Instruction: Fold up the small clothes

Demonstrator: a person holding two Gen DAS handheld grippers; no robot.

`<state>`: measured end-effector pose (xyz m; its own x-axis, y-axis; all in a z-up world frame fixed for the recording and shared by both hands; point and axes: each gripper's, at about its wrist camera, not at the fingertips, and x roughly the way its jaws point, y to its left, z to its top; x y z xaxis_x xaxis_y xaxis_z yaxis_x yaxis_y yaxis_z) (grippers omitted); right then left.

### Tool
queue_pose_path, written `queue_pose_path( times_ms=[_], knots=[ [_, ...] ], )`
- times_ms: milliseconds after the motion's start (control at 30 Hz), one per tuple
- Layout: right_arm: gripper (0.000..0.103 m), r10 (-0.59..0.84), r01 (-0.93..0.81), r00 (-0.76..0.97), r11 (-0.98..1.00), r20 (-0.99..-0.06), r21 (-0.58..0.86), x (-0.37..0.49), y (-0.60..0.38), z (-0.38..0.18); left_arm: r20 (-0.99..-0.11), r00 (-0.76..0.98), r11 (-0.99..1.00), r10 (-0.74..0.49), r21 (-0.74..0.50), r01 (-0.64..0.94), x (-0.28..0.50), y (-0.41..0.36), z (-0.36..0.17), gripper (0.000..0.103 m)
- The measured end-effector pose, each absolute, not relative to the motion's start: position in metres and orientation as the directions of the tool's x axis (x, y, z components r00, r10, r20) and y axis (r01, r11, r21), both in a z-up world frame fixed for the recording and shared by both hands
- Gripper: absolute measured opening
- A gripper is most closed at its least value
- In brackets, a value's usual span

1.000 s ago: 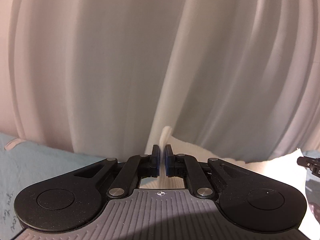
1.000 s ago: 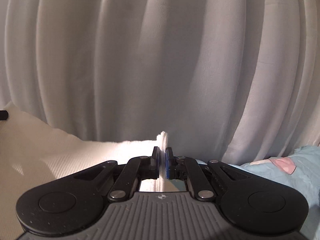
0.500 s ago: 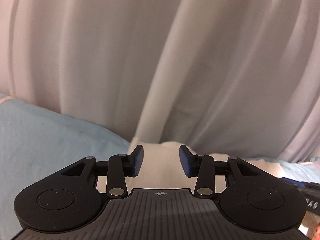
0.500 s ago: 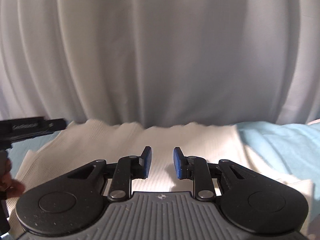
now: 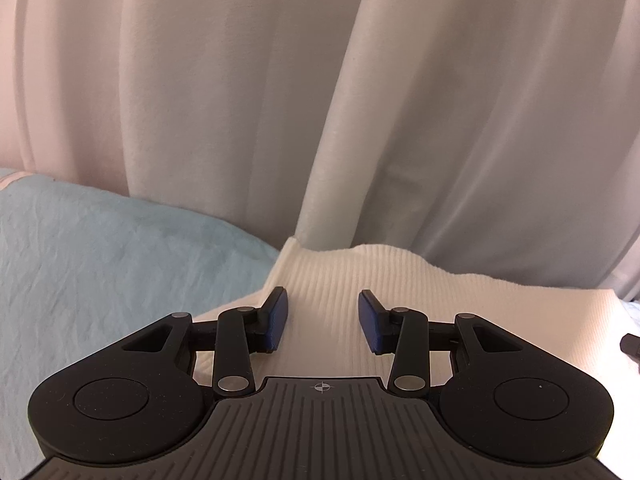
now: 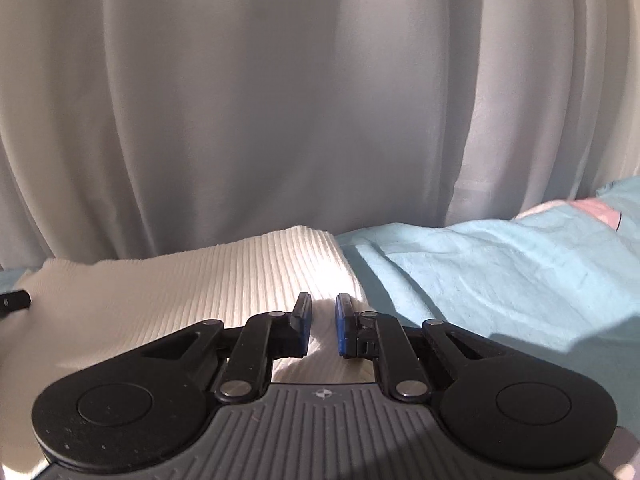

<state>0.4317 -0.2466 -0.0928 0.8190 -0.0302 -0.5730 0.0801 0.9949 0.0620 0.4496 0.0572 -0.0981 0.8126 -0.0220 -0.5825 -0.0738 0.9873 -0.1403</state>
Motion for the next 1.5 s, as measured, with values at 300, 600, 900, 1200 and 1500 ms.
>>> queue_pose_path(
  times_ms=[300, 600, 900, 1200, 1500],
  knots=[
    [0.017, -0.059, 0.108, 0.821, 0.993, -0.568, 0.053, 0.424, -0.25, -0.092, -0.587, 0.809, 0.992, -0.03, -0.116, -0.047, 0.447, 0.055, -0.096, 0.049],
    [0.029, -0.054, 0.142, 0.841, 0.982, -0.539, 0.122, 0.398, -0.24, -0.075, -0.589, 0.805, 0.986, -0.065, -0.163, -0.04, 0.436, 0.064, -0.085, 0.053],
    [0.029, 0.171, -0.219, 0.795, 0.976, -0.582, -0.012, 0.427, -0.145, -0.09, -0.599, 0.797, 0.995, -0.081, -0.089, 0.035, 0.459, 0.036, -0.091, 0.061],
    [0.017, 0.02, 0.054, 0.825, 0.992, -0.564, 0.114, 0.453, -0.218, -0.094, -0.545, 0.821, 0.962, -0.172, -0.273, 0.021, 0.465, 0.072, -0.098, 0.061],
    [0.023, 0.161, -0.079, 0.83, 0.982, -0.533, 0.174, 0.34, -0.217, -0.081, -0.596, 0.777, 0.969, -0.203, -0.234, 0.074, 0.396, 0.078, -0.077, 0.06]
  ],
)
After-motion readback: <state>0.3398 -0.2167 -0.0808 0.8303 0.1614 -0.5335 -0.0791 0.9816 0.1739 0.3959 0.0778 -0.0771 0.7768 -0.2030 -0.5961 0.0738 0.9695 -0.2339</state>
